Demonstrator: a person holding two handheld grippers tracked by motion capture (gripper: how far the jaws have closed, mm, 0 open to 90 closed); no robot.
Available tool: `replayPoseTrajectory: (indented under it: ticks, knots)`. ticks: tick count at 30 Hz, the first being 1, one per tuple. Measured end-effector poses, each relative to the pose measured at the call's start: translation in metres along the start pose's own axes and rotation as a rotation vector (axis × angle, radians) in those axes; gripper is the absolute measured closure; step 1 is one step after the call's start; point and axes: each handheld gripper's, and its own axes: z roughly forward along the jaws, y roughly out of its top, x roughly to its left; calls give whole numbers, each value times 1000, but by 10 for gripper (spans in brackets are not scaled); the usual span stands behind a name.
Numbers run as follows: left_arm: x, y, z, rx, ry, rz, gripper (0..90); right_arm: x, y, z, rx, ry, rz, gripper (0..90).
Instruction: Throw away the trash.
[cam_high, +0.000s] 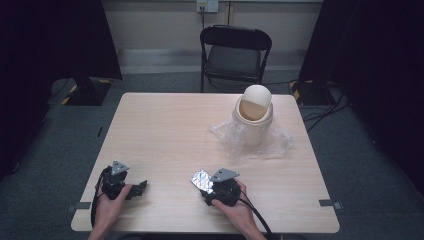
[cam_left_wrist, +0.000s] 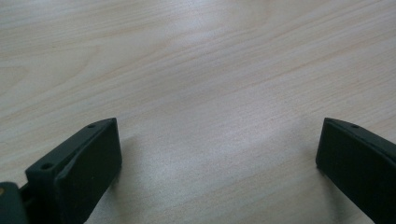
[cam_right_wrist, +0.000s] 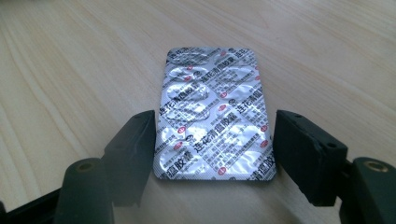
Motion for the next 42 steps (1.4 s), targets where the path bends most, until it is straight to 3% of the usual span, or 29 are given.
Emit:
replayPoseTrajectory:
  ticks: [8, 18, 42]
  knots:
    - [0, 0, 0, 0, 0, 0, 0, -2, 3, 2, -1, 27, -28, 341]
    - [0, 0, 0, 0, 0, 0, 0, -9, 9, -7, -24, 48, 18, 342]
    - [0, 0, 0, 0, 0, 1, 0, -47, 27, -43, -110, 51, 102, 342]
